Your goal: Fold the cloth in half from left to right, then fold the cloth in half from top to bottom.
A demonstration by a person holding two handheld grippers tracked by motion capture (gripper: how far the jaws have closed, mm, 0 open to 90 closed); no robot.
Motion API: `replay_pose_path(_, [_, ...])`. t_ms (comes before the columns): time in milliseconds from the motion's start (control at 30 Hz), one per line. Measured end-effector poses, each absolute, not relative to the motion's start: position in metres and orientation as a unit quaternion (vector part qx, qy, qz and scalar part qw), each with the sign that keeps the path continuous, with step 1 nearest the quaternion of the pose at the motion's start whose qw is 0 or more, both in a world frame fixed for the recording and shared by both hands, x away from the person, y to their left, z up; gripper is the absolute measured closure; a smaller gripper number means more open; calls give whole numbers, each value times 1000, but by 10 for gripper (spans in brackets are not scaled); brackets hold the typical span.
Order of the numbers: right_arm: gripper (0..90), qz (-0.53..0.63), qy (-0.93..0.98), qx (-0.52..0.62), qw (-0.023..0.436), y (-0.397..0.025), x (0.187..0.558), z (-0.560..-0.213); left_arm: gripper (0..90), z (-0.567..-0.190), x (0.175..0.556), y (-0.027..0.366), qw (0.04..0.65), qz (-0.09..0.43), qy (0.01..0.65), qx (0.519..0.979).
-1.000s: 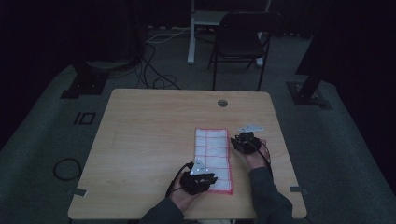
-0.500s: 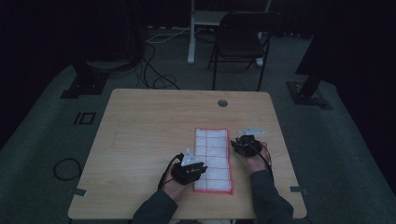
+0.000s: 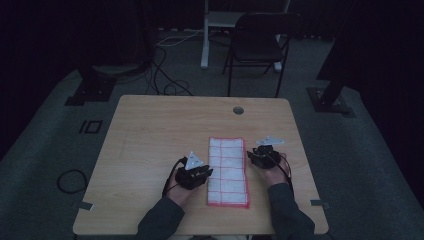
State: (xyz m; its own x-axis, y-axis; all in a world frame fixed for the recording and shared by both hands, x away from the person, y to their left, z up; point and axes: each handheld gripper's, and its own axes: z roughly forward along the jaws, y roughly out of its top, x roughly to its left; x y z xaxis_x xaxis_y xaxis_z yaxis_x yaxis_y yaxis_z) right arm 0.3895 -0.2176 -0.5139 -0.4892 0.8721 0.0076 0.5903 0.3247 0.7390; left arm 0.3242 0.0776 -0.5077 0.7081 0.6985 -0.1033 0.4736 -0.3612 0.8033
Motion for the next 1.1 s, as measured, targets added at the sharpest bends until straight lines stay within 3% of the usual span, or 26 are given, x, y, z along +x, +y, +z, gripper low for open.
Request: replay_pose_path(1100, [668,354,783,473,195,-227,386,-522,760,-504,378,110,421,170,407,793])
